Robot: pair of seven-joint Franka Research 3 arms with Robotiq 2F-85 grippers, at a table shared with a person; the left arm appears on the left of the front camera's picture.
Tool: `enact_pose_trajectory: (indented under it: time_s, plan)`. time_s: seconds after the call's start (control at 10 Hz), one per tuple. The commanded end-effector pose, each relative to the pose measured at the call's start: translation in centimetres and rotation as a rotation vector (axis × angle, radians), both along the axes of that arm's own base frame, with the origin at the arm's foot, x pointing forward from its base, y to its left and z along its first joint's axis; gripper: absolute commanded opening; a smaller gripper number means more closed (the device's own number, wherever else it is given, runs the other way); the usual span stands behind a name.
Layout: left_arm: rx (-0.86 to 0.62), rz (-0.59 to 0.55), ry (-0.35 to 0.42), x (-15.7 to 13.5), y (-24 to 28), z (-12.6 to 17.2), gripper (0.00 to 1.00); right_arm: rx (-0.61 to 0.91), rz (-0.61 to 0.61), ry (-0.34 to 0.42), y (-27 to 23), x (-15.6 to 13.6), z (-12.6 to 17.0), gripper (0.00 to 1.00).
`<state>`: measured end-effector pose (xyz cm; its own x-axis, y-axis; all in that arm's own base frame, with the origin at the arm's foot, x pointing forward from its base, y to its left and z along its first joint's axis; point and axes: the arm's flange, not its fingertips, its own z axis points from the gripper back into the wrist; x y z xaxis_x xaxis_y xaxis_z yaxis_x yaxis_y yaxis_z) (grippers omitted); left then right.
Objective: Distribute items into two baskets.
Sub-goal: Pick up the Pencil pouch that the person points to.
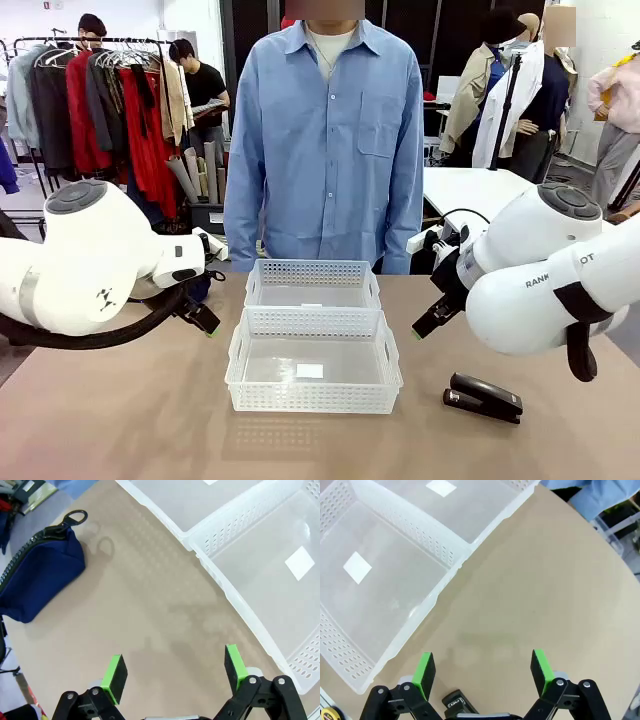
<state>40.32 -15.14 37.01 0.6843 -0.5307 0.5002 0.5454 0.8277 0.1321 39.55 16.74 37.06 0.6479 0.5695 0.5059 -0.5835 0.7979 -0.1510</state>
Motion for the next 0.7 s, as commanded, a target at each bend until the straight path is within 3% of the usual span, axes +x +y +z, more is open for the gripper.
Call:
enact_pose_trajectory:
  time_s: [0.0, 0.6]
  plan:
    - [0.0, 0.0, 0.0, 0.0, 0.0, 0.01, 1.0, 0.0, 0.0, 0.0, 0.0, 0.0, 0.0, 1.0]
    - [0.0, 0.0, 0.0, 0.0, 0.0, 0.01, 1.0, 0.0, 0.0, 0.0, 0.0, 0.0, 0.0, 1.0]
